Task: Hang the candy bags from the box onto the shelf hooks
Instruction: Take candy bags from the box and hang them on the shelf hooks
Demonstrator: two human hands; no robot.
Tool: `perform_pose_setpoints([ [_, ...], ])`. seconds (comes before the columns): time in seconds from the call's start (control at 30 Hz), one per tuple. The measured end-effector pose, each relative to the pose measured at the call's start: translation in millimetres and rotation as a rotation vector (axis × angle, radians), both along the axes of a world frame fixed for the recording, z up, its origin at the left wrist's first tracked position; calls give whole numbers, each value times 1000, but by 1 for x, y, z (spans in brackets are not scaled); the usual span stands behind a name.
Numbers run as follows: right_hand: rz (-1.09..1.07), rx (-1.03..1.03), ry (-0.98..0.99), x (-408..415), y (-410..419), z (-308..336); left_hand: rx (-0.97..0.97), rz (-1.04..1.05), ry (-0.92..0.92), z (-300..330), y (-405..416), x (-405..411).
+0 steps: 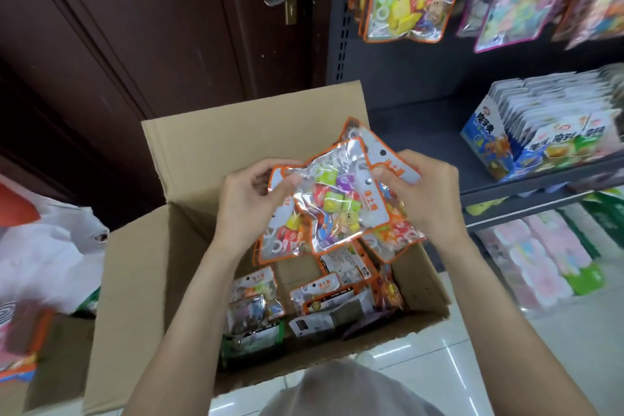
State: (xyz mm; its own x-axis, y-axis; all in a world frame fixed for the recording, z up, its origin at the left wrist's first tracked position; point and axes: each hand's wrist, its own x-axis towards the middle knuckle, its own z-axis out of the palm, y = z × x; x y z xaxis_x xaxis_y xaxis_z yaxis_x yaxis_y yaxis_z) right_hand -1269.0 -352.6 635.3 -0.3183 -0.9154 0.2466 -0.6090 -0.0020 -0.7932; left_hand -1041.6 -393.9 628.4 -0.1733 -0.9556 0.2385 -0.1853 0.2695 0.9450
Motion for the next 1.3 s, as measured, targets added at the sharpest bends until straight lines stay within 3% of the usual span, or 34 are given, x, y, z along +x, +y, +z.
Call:
perform_pose_setpoints([
  [0.2, -90, -50, -191, -21, 11, 20, 8, 131, -41, -8, -20, 28],
  [0.37, -107, -178, -381, -23, 15, 38, -33, 37, -157, -7, -25, 14],
  [0.7, -386, -383, -463, 2, 2, 34, 88, -184, 50, 23, -12, -55],
  [1.0, -76, -300, -506, -21, -1, 57, 311, -55, 204, 27, -21, -79],
  [1.17, 7, -241, -633, -39, -14, 63, 238, 37, 223, 38, -18, -91],
  [1.3, 110, -349, -358, -68, -16, 72, 187, 126, 137, 39, -20, -90],
])
